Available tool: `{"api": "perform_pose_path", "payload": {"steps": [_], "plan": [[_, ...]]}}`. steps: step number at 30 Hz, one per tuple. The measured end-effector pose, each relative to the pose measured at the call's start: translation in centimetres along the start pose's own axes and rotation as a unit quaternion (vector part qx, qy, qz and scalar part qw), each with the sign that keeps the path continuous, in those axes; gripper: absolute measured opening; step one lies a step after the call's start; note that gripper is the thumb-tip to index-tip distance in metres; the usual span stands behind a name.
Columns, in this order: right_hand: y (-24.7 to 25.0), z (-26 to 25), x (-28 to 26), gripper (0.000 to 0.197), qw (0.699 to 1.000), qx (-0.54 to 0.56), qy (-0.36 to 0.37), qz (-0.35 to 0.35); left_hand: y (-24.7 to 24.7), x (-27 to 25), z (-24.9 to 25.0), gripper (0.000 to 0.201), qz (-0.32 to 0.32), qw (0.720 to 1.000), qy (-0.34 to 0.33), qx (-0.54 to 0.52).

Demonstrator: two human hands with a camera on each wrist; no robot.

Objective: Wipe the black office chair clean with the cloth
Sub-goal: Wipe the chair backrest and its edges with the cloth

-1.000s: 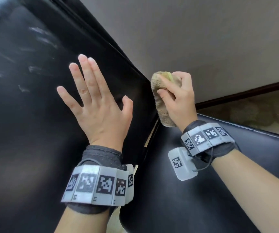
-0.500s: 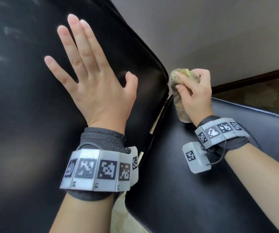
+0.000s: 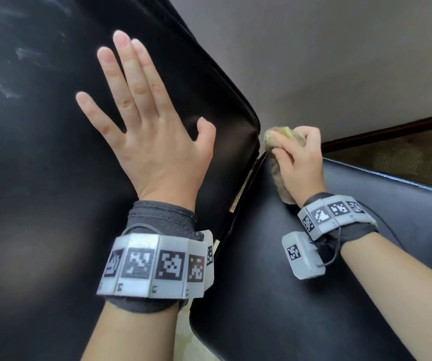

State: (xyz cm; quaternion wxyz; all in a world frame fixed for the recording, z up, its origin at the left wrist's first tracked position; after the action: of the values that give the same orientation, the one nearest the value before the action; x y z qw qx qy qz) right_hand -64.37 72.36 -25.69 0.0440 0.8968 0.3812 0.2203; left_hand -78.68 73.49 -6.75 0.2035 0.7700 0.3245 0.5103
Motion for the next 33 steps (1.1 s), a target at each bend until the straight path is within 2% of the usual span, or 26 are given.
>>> {"api": "perform_pose_path", "payload": {"steps": [3, 5, 7, 11, 15, 17, 20, 24, 28, 31, 33], "plan": [[-0.2, -2.9, 1.3, 0.030, 0.996, 0.048, 0.055, 0.060, 0.0, 0.0, 0.0, 0.091, -0.004, 1.000, 0.002, -0.006], [-1.0, -3.3, 1.3, 0.030, 0.994, 0.069, 0.053, 0.068, 0.0, 0.0, -0.1, 0.091, -0.007, 1.000, 0.003, -0.009], [-1.7, -2.2, 0.6, 0.028, 0.997, 0.053, 0.024, 0.055, -0.1, 0.0, -0.2, 0.092, -0.008, 1.000, 0.003, -0.012], [-1.7, 0.3, -0.5, 0.025, 0.999, -0.009, -0.036, -0.015, -0.1, 0.0, -0.1, 0.093, -0.007, 1.000, 0.000, -0.009], [-0.7, -3.1, 1.1, 0.028, 0.995, 0.054, 0.029, 0.073, -0.1, -0.1, 0.0, 0.093, -0.006, 1.000, -0.003, -0.011], [-1.4, -4.2, 1.3, 0.029, 0.992, 0.080, 0.047, 0.083, -0.2, 0.0, 0.0, 0.093, -0.009, 1.000, -0.001, -0.015], [-2.3, -3.3, 0.7, 0.030, 0.993, 0.087, 0.017, 0.083, -0.2, -0.1, -0.3, 0.093, -0.012, 1.000, 0.003, -0.019], [-2.4, -2.0, 0.7, 0.033, 0.992, 0.098, 0.018, 0.072, -0.2, -0.1, -0.4, 0.093, -0.018, 1.000, 0.001, -0.017], [-2.4, 0.1, -0.6, 0.030, 0.998, 0.046, -0.003, 0.033, -0.4, -0.3, -0.4, 0.094, -0.019, 1.000, 0.004, -0.015], [-2.0, 1.2, -1.9, 0.028, 0.996, 0.040, -0.075, 0.023, -0.5, -0.3, -0.5, 0.095, -0.013, 1.000, 0.000, -0.010], [-1.7, 0.5, -1.7, 0.028, 0.992, 0.060, -0.105, 0.048, -0.6, -0.3, -0.4, 0.095, -0.017, 1.000, -0.001, -0.012]]}}
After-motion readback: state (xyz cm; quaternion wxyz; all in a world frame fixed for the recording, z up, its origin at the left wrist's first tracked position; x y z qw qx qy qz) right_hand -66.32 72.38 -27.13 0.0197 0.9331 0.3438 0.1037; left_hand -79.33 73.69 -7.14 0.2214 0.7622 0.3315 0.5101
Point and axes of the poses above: each hand's wrist, its own x-axis towards the middle knuckle, its own y-axis out of the back of the hand, z = x × y, the point moved 5 cm from there along x, towards the middle knuckle, and after that the axes turned 15 degrees about z, right-handed, at the moved point
